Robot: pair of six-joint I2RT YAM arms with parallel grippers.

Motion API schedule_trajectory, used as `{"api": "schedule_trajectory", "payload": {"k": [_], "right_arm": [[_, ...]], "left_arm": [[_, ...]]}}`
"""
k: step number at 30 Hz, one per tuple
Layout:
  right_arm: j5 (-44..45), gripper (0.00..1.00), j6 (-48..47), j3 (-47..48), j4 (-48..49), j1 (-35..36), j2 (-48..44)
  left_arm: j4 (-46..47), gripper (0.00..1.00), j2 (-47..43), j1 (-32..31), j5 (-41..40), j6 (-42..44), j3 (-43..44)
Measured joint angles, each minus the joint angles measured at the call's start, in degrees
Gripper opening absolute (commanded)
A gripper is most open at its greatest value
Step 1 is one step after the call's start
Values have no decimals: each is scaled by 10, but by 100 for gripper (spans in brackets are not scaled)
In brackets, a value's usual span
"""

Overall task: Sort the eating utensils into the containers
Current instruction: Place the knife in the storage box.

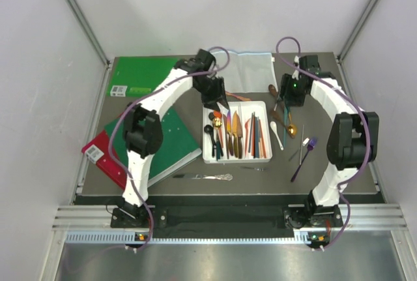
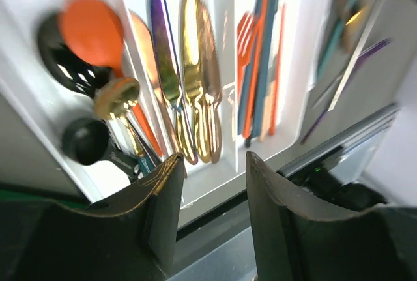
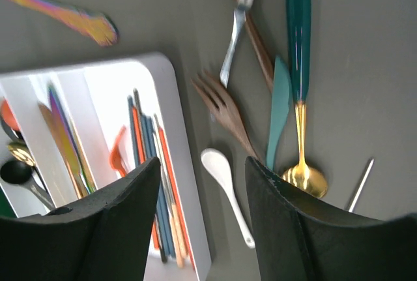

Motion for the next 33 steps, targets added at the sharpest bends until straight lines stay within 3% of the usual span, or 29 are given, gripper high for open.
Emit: {"api": "schedule_trajectory", "payload": {"k": [5,10,13,23,33], "right_arm": [[5,56,-27,133,-11,7,61],[-26,58,-83,384,-10,36,207],[-50,59,-111,472,7,62,276],[-133,60,-156,534,23,129,400],[-151,57,-162,522,23,146,411]], "left_arm": [[32,49,-37,77,13,-4,22],[21,48,-37,138,-16,7,49],[0,48,-37,150,-41,25,50],[-42,47,-41,150,-100,46,-17],[-45,47,-41,150,-111,45,-31]]}}
